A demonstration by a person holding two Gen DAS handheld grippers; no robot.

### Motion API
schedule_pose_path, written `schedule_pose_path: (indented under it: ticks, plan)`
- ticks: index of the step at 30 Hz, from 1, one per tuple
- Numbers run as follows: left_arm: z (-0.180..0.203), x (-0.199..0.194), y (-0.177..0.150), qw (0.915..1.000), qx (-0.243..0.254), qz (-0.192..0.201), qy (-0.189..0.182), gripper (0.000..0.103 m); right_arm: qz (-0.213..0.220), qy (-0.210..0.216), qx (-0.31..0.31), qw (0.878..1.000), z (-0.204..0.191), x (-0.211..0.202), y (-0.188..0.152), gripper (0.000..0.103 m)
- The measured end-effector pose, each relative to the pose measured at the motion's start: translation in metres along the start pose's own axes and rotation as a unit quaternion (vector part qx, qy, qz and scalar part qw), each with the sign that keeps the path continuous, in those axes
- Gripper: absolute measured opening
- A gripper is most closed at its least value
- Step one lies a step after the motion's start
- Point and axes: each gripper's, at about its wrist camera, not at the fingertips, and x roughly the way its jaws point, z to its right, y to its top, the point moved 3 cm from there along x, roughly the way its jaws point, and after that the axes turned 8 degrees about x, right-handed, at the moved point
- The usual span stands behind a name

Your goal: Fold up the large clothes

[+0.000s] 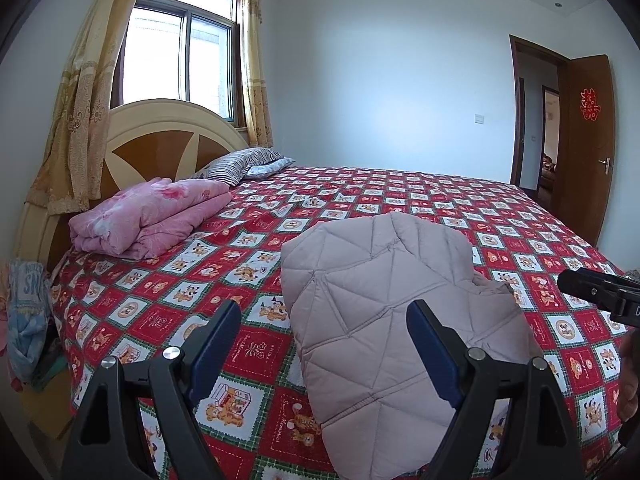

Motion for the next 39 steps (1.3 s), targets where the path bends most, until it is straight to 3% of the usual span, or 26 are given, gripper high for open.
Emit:
schedule_pose_path:
  ticks: [39]
  plan:
    - [0.0023, 0.0045, -0.0001, 0.9998, 0.013, -0.011, 0.009, 0.085, -0.005, 0.004, -0.006, 1.0, -0.0034, -0.0042, -0.0093, 0.088]
